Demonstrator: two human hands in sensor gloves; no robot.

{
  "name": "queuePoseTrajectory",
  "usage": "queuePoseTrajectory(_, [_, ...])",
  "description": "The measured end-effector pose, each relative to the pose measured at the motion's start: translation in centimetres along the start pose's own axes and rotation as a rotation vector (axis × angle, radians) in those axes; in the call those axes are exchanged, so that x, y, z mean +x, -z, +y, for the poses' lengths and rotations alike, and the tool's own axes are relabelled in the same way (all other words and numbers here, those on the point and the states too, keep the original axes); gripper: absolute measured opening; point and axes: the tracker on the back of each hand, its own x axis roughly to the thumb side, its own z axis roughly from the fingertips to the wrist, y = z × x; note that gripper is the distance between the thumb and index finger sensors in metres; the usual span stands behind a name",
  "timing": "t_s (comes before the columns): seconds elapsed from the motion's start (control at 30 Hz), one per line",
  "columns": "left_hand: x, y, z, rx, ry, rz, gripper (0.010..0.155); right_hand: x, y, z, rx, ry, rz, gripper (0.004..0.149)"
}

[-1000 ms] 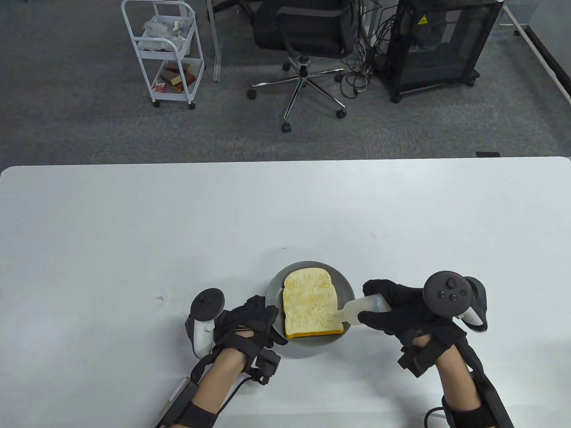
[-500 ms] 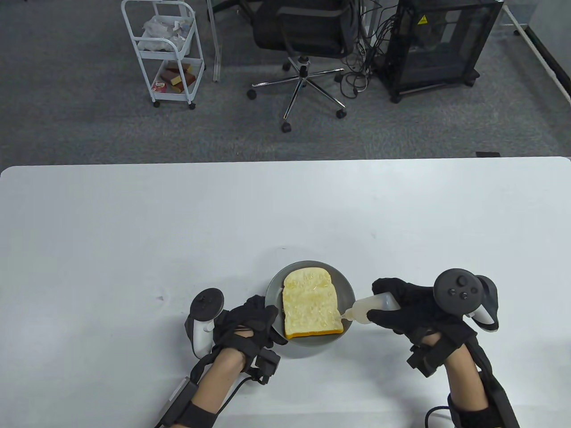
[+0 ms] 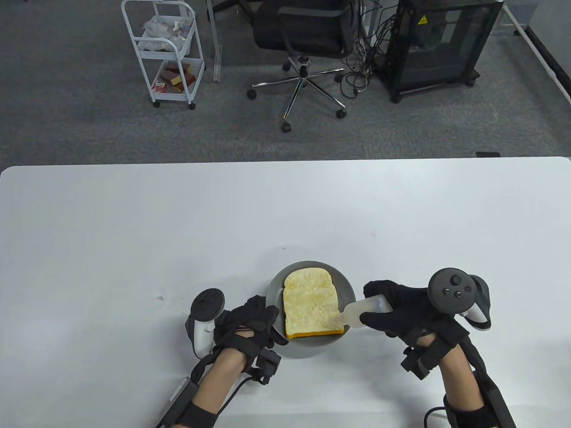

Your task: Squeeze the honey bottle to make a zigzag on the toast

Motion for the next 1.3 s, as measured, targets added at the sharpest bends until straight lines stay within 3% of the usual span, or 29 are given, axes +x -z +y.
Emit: queuePoseTrajectory(1.3, [-0.1,0.0,-0.4,-0.002,0.000,0.006,0.049,1.3,3.0,5.1,0.089,0.094,-0.020,0.071])
